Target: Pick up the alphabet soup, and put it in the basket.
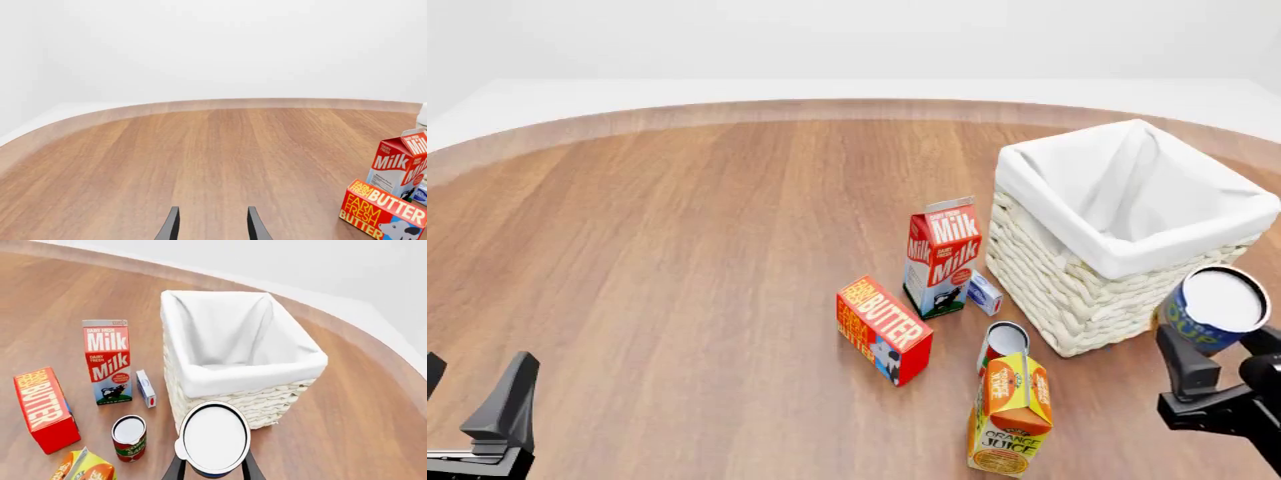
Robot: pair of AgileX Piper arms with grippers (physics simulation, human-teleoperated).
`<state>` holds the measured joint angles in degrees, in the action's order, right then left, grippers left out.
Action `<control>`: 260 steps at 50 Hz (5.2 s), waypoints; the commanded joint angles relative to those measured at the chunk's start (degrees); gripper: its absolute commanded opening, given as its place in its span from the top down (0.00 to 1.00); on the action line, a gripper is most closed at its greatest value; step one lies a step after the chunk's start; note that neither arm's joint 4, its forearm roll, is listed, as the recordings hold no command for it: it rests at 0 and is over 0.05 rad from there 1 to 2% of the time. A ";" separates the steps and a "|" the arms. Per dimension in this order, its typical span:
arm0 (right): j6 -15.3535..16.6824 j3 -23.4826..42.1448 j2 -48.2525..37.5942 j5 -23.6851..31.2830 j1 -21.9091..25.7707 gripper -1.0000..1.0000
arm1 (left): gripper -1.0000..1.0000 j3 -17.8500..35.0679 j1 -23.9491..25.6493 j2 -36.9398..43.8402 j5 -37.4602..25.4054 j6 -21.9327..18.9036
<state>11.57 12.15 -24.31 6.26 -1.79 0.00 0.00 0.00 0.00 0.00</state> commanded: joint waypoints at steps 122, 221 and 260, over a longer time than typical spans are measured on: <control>-0.43 37.39 -22.02 10.95 -0.98 1.00 | 0.00 0.00 0.00 0.00 0.00 0.00; 1.20 53.85 -45.63 19.12 -2.31 1.00 | 0.00 0.00 0.00 0.00 0.00 0.00; 1.95 54.77 -52.60 17.50 -2.60 1.00 | 0.00 0.00 0.00 0.00 0.00 0.00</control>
<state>14.65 66.42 -75.52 24.43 -4.23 0.00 0.00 0.00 0.00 0.00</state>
